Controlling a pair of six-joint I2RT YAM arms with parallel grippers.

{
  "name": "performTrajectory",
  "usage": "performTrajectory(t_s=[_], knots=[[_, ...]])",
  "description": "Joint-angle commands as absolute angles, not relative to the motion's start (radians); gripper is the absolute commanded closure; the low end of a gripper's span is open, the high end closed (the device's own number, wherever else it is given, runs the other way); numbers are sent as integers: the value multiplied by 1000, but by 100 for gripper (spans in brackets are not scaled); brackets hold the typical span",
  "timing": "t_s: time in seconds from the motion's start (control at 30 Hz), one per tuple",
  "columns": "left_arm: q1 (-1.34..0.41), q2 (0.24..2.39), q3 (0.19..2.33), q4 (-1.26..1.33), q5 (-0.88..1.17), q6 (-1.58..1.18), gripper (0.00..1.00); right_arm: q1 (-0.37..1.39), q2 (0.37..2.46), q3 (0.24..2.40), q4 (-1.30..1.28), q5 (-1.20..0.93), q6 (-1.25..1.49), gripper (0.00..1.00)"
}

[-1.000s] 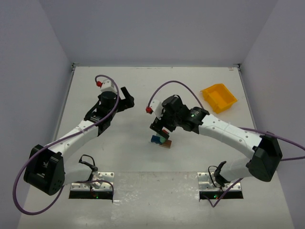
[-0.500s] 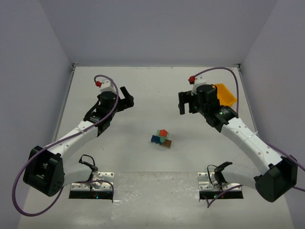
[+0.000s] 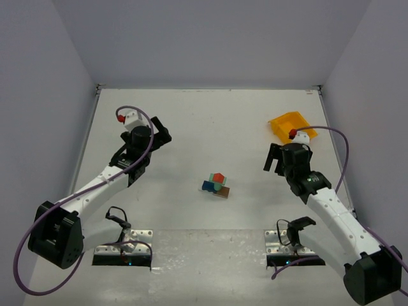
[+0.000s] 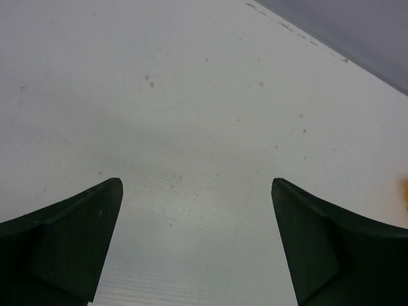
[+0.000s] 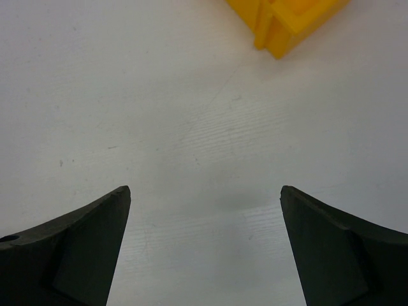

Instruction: Build the wood block tower

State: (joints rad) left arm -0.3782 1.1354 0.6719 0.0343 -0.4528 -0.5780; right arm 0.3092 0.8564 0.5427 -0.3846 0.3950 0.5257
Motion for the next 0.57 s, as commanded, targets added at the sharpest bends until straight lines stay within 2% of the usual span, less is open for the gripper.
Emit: performTrajectory(t_s=[0.0, 0.3, 0.53], knots=[[-368, 1100, 661, 62, -501, -602, 0, 307, 822, 532, -283, 456, 556, 1], [-368, 1077, 643, 75, -537, -609, 0, 307, 831, 538, -258, 578, 627, 1], [-368, 1056, 627, 93, -557, -609, 0, 306, 820, 537, -241, 570, 584, 1]])
